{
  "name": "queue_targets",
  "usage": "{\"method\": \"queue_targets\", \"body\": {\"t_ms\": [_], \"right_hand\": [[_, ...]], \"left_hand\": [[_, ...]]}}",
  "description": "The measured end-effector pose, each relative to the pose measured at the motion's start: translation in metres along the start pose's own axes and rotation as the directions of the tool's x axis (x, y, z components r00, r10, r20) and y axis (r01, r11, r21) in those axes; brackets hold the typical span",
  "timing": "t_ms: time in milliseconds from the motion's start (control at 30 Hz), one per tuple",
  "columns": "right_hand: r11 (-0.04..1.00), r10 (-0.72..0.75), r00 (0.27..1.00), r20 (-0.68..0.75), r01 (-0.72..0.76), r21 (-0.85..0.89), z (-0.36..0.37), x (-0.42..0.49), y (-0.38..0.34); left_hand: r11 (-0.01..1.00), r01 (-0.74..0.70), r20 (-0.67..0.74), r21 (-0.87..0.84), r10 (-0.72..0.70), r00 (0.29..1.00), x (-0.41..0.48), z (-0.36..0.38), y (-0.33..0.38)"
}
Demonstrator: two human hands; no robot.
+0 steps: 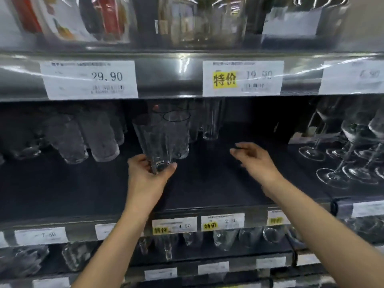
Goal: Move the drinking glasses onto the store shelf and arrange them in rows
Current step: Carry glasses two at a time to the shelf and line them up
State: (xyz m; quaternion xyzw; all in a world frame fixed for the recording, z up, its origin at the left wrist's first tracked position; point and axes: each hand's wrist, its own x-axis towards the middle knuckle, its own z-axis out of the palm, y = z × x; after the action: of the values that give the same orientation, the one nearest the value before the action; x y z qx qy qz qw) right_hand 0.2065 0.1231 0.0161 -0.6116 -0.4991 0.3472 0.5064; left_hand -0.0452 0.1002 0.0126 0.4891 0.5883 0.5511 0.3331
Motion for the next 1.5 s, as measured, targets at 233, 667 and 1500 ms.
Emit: {"method": "queue_targets", "body": {"t_ms": [233,667,1500], "right_hand": [[0.999,0.042,0.996,0.078,-0.041,-0.009,0.042,0.094,0.01],[0.993,-0.099,0.995,-0.016,0.098,-0.062,0.079,0.146,0.004],[0.96,-0.206,0.772,0.601,0.039,0.278,0.023,-0.054,-0.034]], "left_hand": [[0.999,0.016,-0.011,0.036,-0.016,1.0,0.031,0.019,-0.017],[0.98,0.017,-0.083,0.196,-0.001,0.997,0.048,0.026,-0.024],[0.995,-0.091,-0.304,-0.027,0.079,0.95,-0.096,-0.041,0.026]]}}
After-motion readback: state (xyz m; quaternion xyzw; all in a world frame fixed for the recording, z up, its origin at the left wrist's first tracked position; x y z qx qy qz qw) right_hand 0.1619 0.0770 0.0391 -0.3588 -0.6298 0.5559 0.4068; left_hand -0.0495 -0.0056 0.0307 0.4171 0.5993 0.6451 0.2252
